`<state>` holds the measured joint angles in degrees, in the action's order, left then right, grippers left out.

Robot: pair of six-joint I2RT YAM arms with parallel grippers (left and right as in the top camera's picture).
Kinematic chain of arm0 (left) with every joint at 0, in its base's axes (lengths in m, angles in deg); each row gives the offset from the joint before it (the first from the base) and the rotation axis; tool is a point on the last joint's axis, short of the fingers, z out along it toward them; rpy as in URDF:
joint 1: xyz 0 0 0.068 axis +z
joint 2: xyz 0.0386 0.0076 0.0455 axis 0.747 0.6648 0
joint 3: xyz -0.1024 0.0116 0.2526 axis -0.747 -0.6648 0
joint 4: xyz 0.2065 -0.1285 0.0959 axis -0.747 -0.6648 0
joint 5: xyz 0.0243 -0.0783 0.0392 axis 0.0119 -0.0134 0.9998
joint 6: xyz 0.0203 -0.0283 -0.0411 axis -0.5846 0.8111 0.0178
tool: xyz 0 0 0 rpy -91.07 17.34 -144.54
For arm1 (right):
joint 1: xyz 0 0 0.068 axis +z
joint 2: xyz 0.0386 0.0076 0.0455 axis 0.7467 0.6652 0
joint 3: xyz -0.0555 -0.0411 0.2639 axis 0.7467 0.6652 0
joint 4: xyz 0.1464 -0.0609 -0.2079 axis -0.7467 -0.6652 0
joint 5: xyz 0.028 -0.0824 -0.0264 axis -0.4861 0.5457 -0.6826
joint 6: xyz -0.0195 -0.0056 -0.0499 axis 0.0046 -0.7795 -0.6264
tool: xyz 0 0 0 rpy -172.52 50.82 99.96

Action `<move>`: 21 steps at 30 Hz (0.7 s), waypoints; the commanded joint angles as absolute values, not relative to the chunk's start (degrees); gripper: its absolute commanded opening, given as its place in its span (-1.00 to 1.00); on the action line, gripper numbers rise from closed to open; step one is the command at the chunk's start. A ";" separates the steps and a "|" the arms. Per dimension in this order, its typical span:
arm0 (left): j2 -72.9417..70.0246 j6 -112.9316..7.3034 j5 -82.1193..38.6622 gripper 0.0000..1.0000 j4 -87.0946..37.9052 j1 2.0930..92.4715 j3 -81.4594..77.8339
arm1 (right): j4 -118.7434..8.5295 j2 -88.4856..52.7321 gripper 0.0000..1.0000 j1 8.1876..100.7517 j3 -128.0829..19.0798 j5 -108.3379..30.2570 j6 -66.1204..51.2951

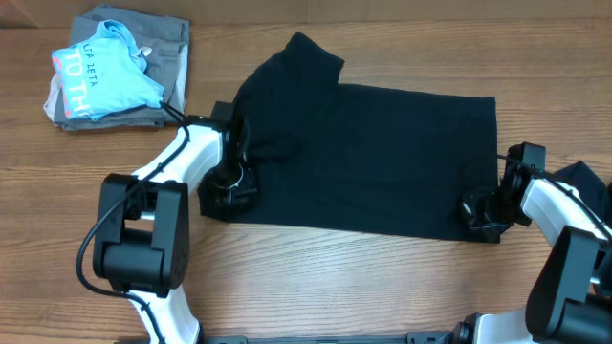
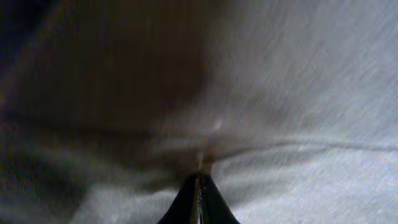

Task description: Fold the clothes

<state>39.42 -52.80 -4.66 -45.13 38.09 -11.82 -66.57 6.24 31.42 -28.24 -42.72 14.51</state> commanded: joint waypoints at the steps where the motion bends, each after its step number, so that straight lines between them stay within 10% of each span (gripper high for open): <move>1: 43.69 -50.68 -2.73 -0.92 -45.50 38.29 -20.41 | -68.95 10.59 -0.92 31.68 -24.72 -37.35 16.52; 21: 42.48 -48.96 -5.77 -0.91 -46.18 39.80 -30.29 | -76.60 8.60 -0.93 22.18 -24.96 -36.60 20.26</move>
